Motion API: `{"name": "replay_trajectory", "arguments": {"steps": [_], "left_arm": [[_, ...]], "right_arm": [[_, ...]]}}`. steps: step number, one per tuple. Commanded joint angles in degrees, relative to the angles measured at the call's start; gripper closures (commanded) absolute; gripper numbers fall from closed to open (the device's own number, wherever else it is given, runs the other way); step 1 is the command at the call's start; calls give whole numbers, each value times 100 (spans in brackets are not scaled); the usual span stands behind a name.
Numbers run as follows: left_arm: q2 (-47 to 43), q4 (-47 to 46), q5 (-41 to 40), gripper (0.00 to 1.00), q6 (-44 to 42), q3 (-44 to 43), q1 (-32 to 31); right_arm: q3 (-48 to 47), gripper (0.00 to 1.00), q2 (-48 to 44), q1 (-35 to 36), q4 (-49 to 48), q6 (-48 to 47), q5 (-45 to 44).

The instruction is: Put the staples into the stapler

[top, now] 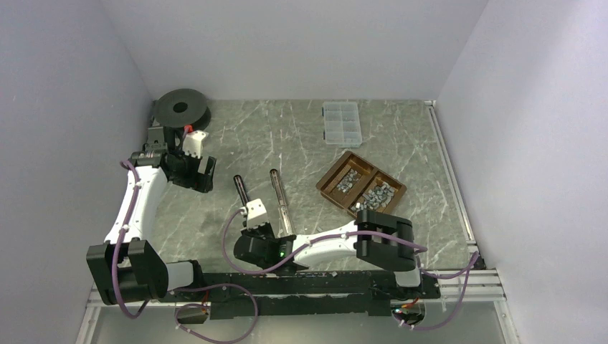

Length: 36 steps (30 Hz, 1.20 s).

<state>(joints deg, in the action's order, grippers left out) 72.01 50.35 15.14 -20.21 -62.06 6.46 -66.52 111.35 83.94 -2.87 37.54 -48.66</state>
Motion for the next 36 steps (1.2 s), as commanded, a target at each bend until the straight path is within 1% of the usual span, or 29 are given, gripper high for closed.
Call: {"name": "replay_trajectory", "arguments": {"steps": [1, 15, 36], "left_arm": [[-47, -97, 60, 0, 175, -149, 13], [-29, -60, 48, 1, 152, -201, 12], [-62, -101, -1, 0, 141, -122, 15]], "right_arm": [[82, 100, -113, 19, -33, 70, 6], [234, 100, -174, 56, -55, 98, 135], [349, 100, -489, 240, -267, -143, -157]]}}
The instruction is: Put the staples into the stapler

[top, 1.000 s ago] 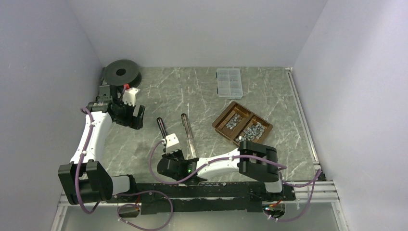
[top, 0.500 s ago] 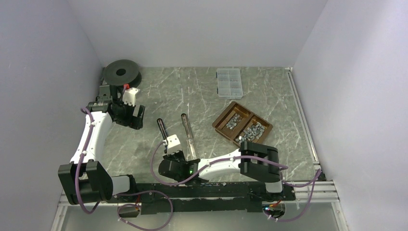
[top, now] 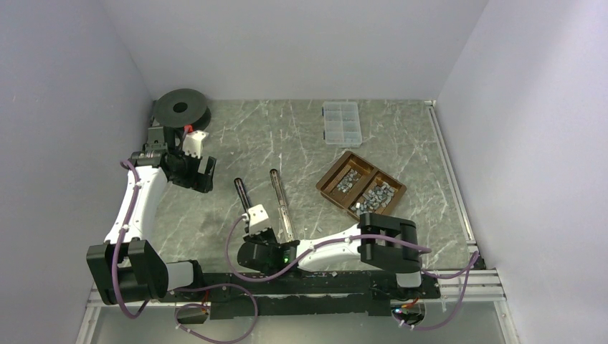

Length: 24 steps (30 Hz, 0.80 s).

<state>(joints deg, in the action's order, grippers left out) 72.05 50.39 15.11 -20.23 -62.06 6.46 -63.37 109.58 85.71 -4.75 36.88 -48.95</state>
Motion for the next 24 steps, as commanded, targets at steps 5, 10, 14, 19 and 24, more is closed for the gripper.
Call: {"name": "replay_trajectory", "arguments": {"steps": [5, 10, 14, 19, 24], "left_arm": [[-77, -116, 9, 1, 133, -89, 13], [-69, -117, 17, 0, 149, -69, 11], [-77, -126, 9, 1, 137, -69, 12], [-64, -137, -8, 1, 133, -62, 11], [-60, -135, -17, 1, 133, -70, 10]], "right_arm": [[94, 100, -391, 107, -95, -61, -177], [84, 100, -379, 156, -93, -89, -238], [69, 100, -315, 156, -20, -20, -218], [73, 100, -259, 156, 2, 52, -185], [88, 100, -204, 148, -3, 65, -142]]}}
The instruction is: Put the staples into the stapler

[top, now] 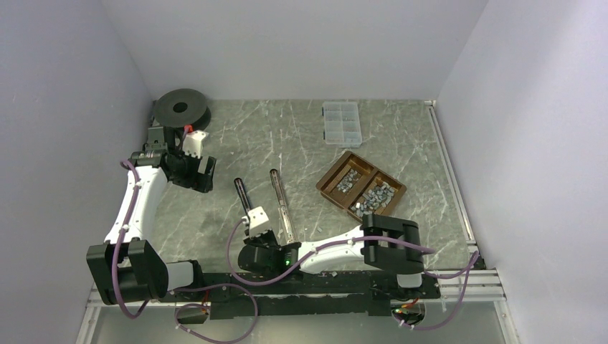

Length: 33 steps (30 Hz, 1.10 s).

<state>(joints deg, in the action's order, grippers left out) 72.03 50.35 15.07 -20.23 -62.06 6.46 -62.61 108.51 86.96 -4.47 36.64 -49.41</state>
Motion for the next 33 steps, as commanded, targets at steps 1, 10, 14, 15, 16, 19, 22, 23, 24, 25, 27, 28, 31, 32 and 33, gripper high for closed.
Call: {"name": "replay_trajectory", "arguments": {"steps": [1, 10, 14, 15, 16, 19, 22, 23, 24, 25, 27, 28, 31, 32, 33], "left_arm": [[-57, -137, -13, 1, 141, -73, 8], [-58, -126, -9, 1, 156, -116, 7], [-56, -123, -4, 1, 165, -122, 7], [-57, -122, -4, 0, 162, -117, 13], [-57, -118, -9, 1, 160, -120, 10], [-66, -116, -13, 1, 157, -120, 18], [-66, -126, -13, 1, 160, -130, 11], [-66, -122, -13, 1, 160, -127, 9], [-66, -119, -13, 1, 160, -130, 13], [-66, -118, -13, 0, 160, -127, 11], [-75, -121, -21, 1, 155, -121, 9], [-75, -125, -22, 1, 151, -116, 11], [-75, -125, -22, 1, 138, -121, 13], [-67, -122, -22, 1, 148, -120, 12], [-66, -127, -29, 1, 150, -129, 13]], "right_arm": [[12, 100, -79, 23, -22, 103, -88], [66, 100, -33, -37, -14, 216, 1], [56, 100, 19, -46, 20, 248, 18], [64, 100, 36, -47, 31, 270, 27], [64, 100, 53, -47, 41, 287, 30], [60, 100, 65, -48, 52, 296, 28], [48, 100, 72, -47, 56, 273, 38], [41, 100, 81, -47, 60, 273, 43], [39, 100, 95, -47, 48, 262, 58], [34, 100, 104, -47, 42, 252, 68], [5, 100, 134, -47, 67, 249, 72], [-4, 100, 147, -52, 68, 245, 77], [-6, 100, 174, -53, 73, 259, 80], [1, 100, 197, -56, 82, 270, 94], [-4, 100, 223, -56, 110, 300, 99]]}}
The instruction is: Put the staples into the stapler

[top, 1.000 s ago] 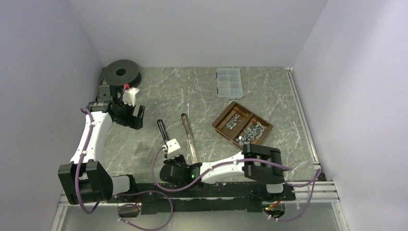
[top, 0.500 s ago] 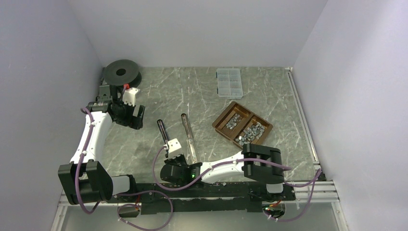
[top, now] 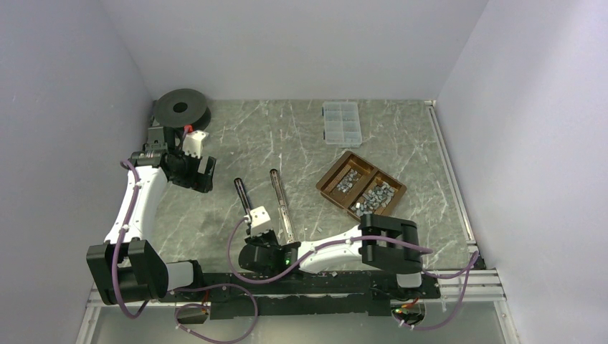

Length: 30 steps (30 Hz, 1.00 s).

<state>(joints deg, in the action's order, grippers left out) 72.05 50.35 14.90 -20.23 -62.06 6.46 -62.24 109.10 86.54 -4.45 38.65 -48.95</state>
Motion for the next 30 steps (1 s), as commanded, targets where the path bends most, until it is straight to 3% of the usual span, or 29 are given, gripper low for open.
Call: {"name": "replay_trajectory", "arguments": {"steps": [1, 30], "left_arm": [[-65, -132, -13, 1, 151, -128, 13], [-130, -125, -13, 1, 129, -65, 14]], "right_arm": [[-43, 100, 198, -15, 145, 137, 52], [71, 100, -331, 169, -360, -461, -389]]}}
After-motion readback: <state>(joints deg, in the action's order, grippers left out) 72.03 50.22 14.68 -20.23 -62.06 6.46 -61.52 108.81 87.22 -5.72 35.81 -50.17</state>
